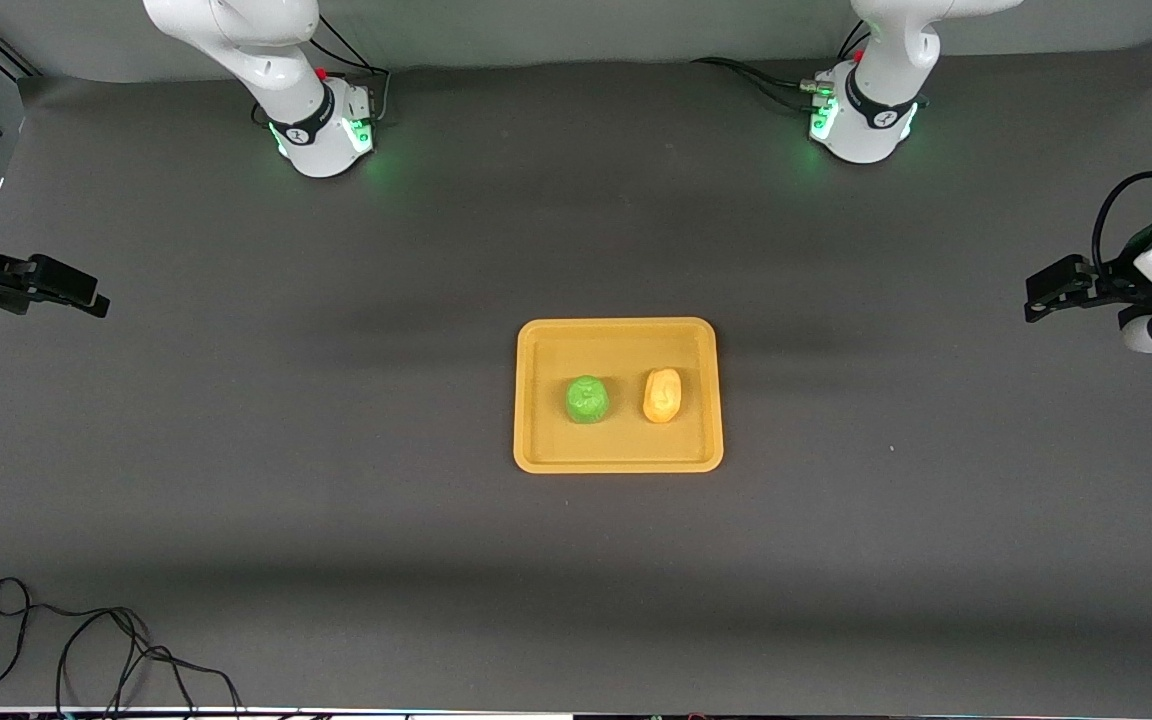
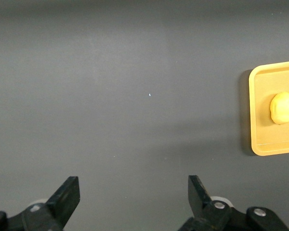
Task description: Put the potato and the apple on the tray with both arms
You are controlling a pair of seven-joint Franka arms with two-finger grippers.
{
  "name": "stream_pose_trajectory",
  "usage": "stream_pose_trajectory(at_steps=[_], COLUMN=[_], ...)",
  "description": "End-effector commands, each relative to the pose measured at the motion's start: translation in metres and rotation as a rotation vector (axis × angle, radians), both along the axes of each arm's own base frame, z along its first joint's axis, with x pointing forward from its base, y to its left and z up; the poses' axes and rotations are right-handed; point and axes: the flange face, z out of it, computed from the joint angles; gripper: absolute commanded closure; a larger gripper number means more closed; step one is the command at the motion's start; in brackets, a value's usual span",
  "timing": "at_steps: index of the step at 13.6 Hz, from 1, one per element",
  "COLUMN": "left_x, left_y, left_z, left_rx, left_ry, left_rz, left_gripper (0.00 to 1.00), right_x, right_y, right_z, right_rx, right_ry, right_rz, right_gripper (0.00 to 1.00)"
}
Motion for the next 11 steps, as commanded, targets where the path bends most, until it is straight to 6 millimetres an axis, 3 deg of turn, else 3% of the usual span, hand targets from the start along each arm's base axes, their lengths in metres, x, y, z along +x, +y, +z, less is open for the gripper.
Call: stream_pose_trajectory(at_steps=[1, 11], left_x=[-0.0034, -0.0009], left_y=[-0.0001, -0.0009], left_z=[-0.0013, -0.0065], left_rx=[0.014, 0.014], left_ry=[-0.002, 0.001], left_rz=[0.011, 0.009], left_gripper=[0.00, 0.00], right_x=[-0.0059, -0.0047], right_y=[0.0034, 0.0015], right_z=[0.0086, 0.0081], right_rx=[-0.002, -0.042], right_ry=[-0.023, -0.019], right_rz=[0.017, 0.023], right_gripper=[0.00, 0.00])
